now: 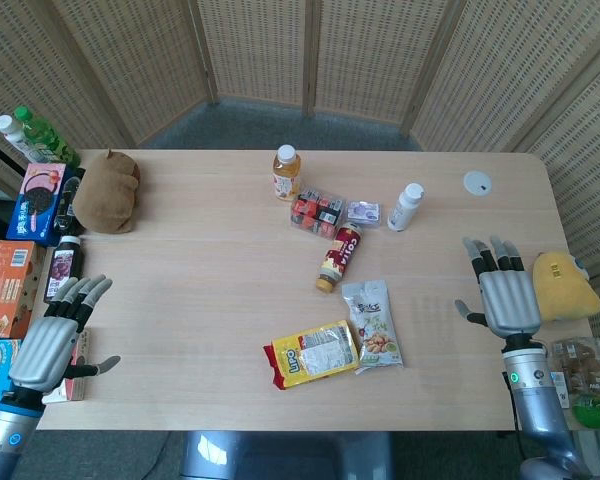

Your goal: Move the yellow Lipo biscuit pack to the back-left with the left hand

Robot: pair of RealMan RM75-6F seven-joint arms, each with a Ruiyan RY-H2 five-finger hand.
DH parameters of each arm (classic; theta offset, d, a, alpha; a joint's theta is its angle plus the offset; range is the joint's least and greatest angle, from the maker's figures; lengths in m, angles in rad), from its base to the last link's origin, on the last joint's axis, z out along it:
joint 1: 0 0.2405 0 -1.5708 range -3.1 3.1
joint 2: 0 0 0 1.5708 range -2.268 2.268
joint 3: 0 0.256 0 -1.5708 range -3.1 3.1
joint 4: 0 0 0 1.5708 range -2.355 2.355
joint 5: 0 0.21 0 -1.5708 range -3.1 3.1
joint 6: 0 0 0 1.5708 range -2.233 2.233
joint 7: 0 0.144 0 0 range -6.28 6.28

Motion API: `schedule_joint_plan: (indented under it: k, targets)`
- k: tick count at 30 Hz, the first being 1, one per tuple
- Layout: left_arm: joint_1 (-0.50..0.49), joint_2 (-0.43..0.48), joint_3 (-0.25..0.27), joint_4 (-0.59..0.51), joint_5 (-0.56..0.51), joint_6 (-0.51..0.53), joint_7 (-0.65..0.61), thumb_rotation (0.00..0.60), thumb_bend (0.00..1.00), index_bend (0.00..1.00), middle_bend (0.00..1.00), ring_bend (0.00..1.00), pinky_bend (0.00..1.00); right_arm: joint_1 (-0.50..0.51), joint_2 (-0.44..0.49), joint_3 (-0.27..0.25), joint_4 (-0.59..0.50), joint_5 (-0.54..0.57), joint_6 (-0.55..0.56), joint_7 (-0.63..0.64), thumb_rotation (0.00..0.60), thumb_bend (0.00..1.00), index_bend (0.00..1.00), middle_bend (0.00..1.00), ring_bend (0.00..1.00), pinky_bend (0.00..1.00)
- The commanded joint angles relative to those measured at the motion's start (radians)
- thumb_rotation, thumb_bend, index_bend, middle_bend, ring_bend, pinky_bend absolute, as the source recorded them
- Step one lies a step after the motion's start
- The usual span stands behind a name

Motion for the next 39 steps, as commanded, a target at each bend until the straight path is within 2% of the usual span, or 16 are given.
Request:
schedule_joint_plan:
  k: [1, 10, 19, 26, 31, 34, 39]
  targets:
    - [-0.003, 0.0, -0.001, 0.005, 0.0, -0.005, -0.006, 0.6, 0.0, 0.0, 0.0, 0.0, 0.0, 0.0, 0.0, 0.001, -0.005, 0.001, -0.004, 0.001, 0.519, 0.25, 0.0, 0.15, 0.0, 0.0]
    - [-0.005, 0.01, 0.002, 0.003, 0.012, -0.007, -0.008, 0.6, 0.0, 0.0, 0.0, 0.0, 0.0, -0.012, 0.014, 0.0, -0.041, -0.013, 0.006, 0.001, 0.518, 0.25, 0.0, 0.13, 0.0, 0.0]
    - [-0.041, 0.017, -0.006, -0.033, -0.012, -0.071, 0.01, 0.6, 0.0, 0.0, 0.0, 0.0, 0.0, -0.023, 0.023, -0.002, -0.064, -0.001, 0.002, -0.003, 0.524, 0.25, 0.0, 0.09, 0.0, 0.0]
    - [-0.12, 0.046, -0.024, -0.112, -0.081, -0.21, 0.031, 0.6, 0.0, 0.0, 0.0, 0.0, 0.0, -0.03, 0.023, 0.001, -0.067, 0.0, 0.005, 0.006, 0.527, 0.25, 0.0, 0.09, 0.0, 0.0]
    - [-0.189, 0.042, -0.05, -0.115, -0.156, -0.319, 0.014, 0.6, 0.0, 0.0, 0.0, 0.0, 0.0, -0.033, 0.023, 0.003, -0.067, 0.005, 0.006, 0.006, 0.525, 0.25, 0.0, 0.09, 0.0, 0.0]
    - [-0.236, 0.019, -0.064, -0.103, -0.198, -0.381, 0.034, 0.599, 0.0, 0.0, 0.0, 0.0, 0.0, -0.036, 0.025, 0.006, -0.073, 0.01, 0.01, 0.002, 0.524, 0.25, 0.0, 0.09, 0.0, 0.0]
    - [-0.306, -0.054, -0.079, -0.082, -0.253, -0.454, 0.088, 0.565, 0.0, 0.0, 0.0, 0.0, 0.0, -0.04, 0.033, 0.009, -0.084, 0.019, 0.014, -0.005, 0.528, 0.25, 0.0, 0.09, 0.0, 0.0]
